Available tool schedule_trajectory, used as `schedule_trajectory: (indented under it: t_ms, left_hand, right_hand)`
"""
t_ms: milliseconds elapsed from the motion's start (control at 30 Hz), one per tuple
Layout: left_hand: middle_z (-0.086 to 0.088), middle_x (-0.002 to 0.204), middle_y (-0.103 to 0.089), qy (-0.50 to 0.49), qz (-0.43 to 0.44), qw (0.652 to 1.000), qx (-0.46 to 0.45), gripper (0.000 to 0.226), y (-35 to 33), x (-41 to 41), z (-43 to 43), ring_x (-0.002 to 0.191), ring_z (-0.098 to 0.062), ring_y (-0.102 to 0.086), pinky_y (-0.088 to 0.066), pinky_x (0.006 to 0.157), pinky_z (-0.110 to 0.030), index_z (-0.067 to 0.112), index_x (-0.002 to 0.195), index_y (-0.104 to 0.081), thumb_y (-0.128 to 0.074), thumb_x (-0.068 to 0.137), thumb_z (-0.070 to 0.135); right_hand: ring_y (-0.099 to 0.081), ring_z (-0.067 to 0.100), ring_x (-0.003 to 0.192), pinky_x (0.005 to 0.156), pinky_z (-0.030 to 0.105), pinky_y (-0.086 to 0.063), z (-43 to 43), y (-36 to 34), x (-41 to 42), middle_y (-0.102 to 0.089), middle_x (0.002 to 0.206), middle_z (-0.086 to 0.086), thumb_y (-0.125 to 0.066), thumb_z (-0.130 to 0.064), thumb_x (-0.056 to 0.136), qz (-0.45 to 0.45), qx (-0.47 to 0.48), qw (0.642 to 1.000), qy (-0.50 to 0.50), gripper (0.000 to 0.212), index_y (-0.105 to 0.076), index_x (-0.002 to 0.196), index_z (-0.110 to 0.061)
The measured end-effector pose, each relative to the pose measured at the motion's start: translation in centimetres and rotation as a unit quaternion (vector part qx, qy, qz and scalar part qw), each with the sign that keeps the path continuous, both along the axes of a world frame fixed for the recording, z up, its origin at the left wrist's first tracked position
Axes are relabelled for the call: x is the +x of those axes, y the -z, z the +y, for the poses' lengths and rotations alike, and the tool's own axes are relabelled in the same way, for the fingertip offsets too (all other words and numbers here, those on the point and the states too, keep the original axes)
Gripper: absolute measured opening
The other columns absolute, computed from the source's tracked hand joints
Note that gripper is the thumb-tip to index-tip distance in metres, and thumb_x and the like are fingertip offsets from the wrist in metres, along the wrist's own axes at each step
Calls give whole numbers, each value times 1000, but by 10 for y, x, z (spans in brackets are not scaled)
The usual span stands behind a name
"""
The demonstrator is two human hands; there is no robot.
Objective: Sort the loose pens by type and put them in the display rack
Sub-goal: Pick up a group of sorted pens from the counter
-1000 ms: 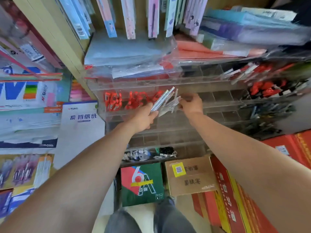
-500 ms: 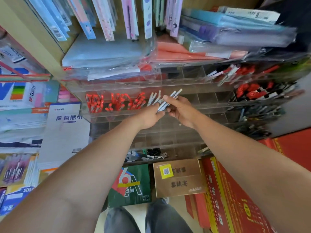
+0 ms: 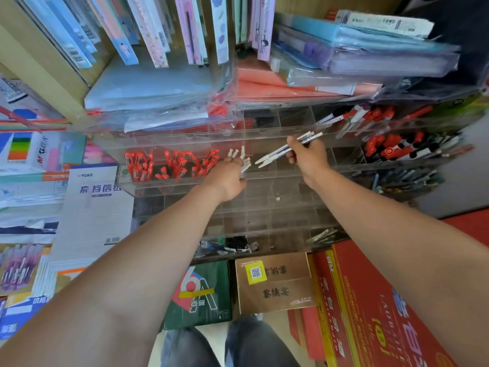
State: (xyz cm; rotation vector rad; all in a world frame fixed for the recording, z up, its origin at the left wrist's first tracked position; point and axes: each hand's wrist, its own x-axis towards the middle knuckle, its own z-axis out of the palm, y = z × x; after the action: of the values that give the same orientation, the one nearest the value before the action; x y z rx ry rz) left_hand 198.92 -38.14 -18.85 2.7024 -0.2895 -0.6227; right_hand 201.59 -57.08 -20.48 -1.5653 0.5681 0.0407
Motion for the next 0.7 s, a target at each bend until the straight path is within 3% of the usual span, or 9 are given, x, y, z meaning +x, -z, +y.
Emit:
schedule_trajectory:
  t_ms: [133,267,367,467,600,700]
  left_hand:
    - [-12,156,-26,22,44,998,30,63,7,-6,0,141,-29,-30,-28,113,-37,10,151,-21,-49,97,26]
    - [-12,155,-29,31,39,998,34,62,10,-8,2,140,-29,-31,-29,113,-38,10,151,-22,-49,98,26]
    - [-11,155,-28,37,28,998,32,62,9,-10,4,141,-28,-31,-27,113,-36,11,151,-21,-49,98,25]
    - [-10,157,-24,47,21,998,32,63,10,-11,6,143,-27,-27,-24,115,-35,12,152,-18,-48,98,25]
    - [-8,158,-20,55,17,998,30,63,13,-13,8,144,-26,-24,-22,116,-35,11,152,-18,-48,98,24]
    - [-9,156,-24,60,3,998,26,60,14,-17,11,142,-27,-28,-26,116,-36,10,150,-24,-49,97,23]
  right_hand:
    - [-52,8,54,54,19,-48,13,12,-2,-58,67,0,-59,-13,94,5,-25,1000,1,6,-60,96,-7]
    - [-51,10,54,52,18,-49,24,24,-4,-57,67,2,-60,-7,92,36,-36,999,-18,4,-61,95,-5]
    - [-54,11,55,62,26,-52,28,31,-4,-59,69,3,-63,-6,90,60,-50,997,-30,12,-64,100,-1]
    - [-57,12,61,69,29,-55,27,31,-5,-61,77,4,-65,-5,88,55,-56,996,-37,14,-60,102,-6]
    - [-62,13,76,63,20,-55,27,27,-7,-60,103,7,-66,-4,87,49,-54,996,-42,27,-52,109,-13]
    - [-63,23,90,78,34,-58,28,27,-11,-60,111,12,-69,-2,84,39,-95,994,-30,37,-49,114,-12]
